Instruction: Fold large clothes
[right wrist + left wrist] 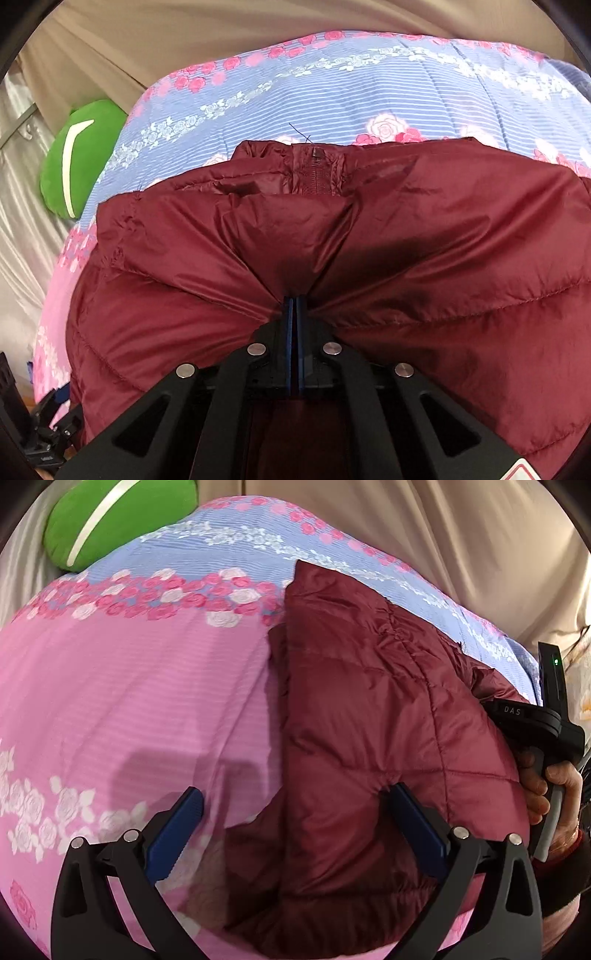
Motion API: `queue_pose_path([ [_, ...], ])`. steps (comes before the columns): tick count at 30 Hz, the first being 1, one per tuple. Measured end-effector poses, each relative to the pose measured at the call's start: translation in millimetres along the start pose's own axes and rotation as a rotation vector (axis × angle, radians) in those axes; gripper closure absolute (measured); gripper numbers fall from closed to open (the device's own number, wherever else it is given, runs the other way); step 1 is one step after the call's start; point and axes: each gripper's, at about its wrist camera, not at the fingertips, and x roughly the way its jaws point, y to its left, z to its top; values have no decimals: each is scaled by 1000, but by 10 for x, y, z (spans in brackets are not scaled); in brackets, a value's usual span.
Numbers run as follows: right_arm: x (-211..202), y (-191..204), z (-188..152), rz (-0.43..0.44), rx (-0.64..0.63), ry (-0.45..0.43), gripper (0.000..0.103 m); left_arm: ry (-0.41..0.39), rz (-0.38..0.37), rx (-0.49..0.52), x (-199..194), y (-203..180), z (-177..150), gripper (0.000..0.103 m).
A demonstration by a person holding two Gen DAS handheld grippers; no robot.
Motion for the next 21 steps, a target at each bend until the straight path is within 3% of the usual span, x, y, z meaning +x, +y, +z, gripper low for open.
queue_pose_path([
  [5,24,46,6,-31,-48,-25,103,5,-2,19,106,-132,89,5],
  [7,21,32,23,-23,-49,-23,103,8,-14,37,126,-192,120,18],
  [9,-56,29,40,-30,-32,-28,101,24,-40,62,111,-262,148,39],
  [10,-140,43,64,-26,-32,-48,96,30,-52,67,107,-285,153,42],
  [14,-335,152,273,-39,-79,-102,96,32,-25,77,104,-362,173,43],
  [19,140,108,424,-86,-79,-12,98,34,-16,73,113,-372,185,43],
  [21,217,105,415,-80,-90,-22,100,36,-16,66,117,-368,191,43],
])
